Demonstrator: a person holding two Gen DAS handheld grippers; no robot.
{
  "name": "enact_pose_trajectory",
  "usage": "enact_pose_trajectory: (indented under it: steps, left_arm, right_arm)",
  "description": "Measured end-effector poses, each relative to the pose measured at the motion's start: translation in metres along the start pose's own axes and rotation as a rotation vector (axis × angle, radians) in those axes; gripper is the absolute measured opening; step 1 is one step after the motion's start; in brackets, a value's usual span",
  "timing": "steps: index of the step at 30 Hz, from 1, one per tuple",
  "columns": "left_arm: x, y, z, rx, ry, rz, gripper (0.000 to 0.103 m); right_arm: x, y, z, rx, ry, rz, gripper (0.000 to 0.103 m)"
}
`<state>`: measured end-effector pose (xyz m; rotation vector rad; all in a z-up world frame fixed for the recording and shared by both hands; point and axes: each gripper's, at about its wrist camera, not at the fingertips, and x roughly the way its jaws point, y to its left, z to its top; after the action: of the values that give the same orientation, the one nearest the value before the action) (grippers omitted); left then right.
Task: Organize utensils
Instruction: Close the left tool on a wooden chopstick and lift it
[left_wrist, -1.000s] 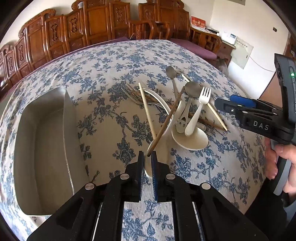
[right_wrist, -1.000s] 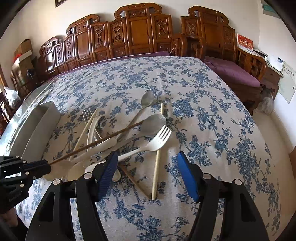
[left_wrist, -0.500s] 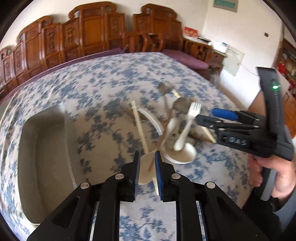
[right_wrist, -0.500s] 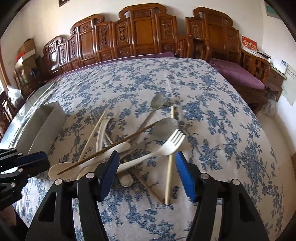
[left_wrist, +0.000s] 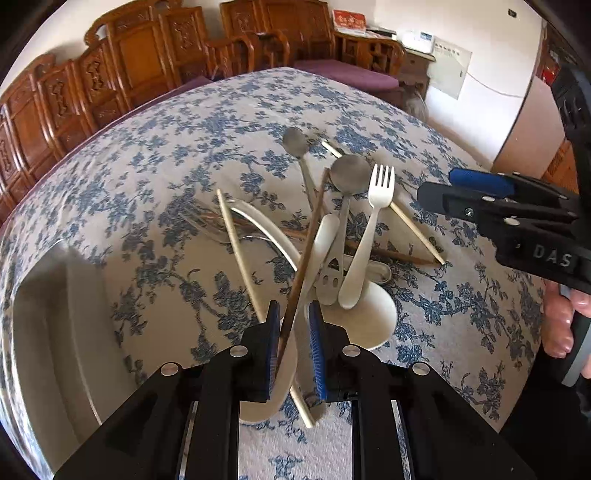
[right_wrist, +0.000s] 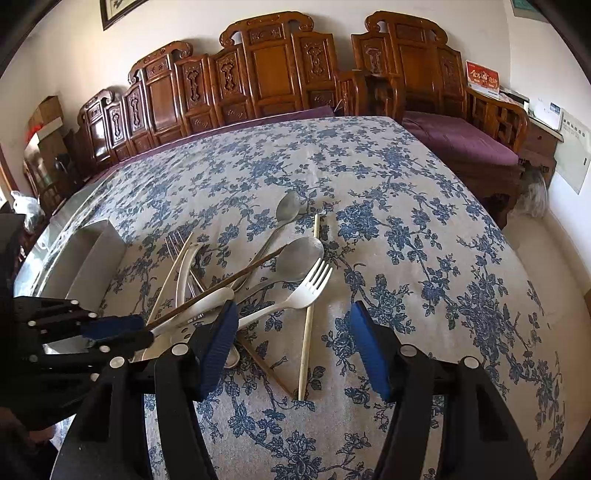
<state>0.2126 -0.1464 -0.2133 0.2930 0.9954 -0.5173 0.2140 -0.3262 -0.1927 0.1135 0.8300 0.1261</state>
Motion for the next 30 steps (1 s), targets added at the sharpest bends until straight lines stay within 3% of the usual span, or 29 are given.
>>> enact_pose_trajectory:
  steps: [5,13,22,30]
  left_arm:
    - [0.003,0.004,0.002,-0.022,0.002,-0.024,0.005]
    - [-0.018,0.011,-0.001,-0.076,-0.055,-0.035,0.005]
    - [-0.059,0.019,-0.006,-0.130,-0.176,-0.031,0.005]
    - [-0.071,0.028,-0.010,-0.145,-0.212,-0.029,0.005]
  right_arm:
    - [0.000,-0.002,0.000,0.007,0.001,0.004,0.065]
    - [0.003,-0.001,-0.001,0.009,0.012,0.007,0.065]
    - [0.029,0.003,0.000,0.075,0.075,0.060,0.048]
    - [0.060,0.005,0.002,0.145,0.125,0.034,0.047]
